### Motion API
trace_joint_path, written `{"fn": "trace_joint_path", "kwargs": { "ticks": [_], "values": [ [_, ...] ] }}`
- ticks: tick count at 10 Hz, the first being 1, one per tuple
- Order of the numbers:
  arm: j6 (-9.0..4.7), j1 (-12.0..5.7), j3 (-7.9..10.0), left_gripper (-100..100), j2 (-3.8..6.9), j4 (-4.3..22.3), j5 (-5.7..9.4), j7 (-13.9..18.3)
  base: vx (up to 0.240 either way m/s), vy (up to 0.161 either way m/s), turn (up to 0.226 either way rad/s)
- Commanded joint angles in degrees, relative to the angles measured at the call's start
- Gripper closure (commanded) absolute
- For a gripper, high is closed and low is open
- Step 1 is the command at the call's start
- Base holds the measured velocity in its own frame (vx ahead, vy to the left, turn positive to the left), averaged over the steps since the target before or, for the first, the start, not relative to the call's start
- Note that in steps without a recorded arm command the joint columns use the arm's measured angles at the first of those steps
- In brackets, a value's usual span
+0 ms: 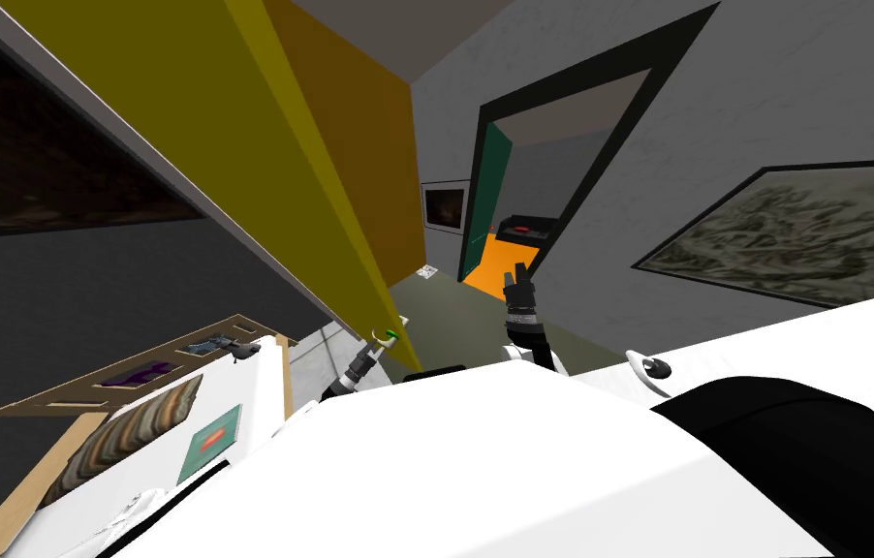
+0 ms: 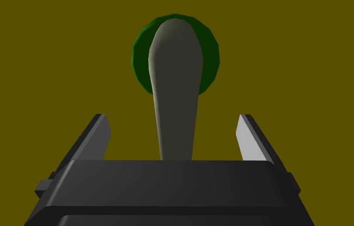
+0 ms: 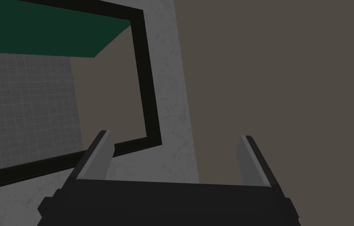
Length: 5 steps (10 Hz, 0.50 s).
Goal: Push the door open
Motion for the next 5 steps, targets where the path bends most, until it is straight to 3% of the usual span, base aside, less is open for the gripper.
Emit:
{"fn": "trace_joint_path", "kwargs": {
  "ticks": [1, 2, 5],
  "values": [
    [0.0, 0.0, 0.0, -100, 0.0, 0.0, 0.0, 0.0, 0.044, -0.033, 0.001],
    [0.0, 0.0, 0.0, 100, 0.0, 0.0, 0.0, 0.0, 0.0, 0.0, 0.0],
    [0.0, 0.0, 0.0, 100, 0.0, 0.0, 0.0, 0.0, -0.017, 0.013, -0.001]
  ]
}}
